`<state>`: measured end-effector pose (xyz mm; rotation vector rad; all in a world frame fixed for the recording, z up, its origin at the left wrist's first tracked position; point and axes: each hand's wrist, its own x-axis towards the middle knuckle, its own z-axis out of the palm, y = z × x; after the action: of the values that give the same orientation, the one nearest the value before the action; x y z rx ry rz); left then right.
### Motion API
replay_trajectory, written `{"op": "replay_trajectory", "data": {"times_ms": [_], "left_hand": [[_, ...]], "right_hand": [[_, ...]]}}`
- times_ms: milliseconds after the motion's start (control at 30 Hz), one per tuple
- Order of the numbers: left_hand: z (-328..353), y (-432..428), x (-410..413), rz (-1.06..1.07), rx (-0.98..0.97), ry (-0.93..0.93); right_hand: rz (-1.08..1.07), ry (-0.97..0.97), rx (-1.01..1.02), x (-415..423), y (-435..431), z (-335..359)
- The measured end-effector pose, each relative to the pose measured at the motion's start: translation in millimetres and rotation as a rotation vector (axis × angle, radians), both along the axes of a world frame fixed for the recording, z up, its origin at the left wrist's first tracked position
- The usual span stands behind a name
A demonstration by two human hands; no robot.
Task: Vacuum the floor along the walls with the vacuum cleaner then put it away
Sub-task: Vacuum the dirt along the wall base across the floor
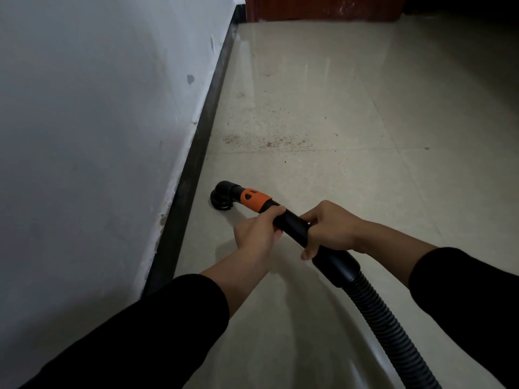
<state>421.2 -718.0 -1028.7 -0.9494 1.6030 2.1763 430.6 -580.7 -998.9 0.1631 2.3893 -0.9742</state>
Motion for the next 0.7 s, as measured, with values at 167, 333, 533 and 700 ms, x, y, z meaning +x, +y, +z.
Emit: {"op": "replay_trajectory", "data": {"times_ms": [167,333,533,700], "left_hand": [[-4,-8,-8,0.018,-0.013,-0.003],[-8,-17,-15,0.046,-0.034,0.012],[-11,-27,-22,0.089,-0.034,0.018],[-11,-33,-21,0.114,-0.040,0.017]], "right_hand": [[-0.013,0.006,-0.010,-7,-9,-5],[-0.021,0.012,-0.022,-16,-19,-10],[-0.027,0.008,-0.043,-24,-31,-15],[-0.010,-0.003,-0.058,-25,-36,-14]]}}
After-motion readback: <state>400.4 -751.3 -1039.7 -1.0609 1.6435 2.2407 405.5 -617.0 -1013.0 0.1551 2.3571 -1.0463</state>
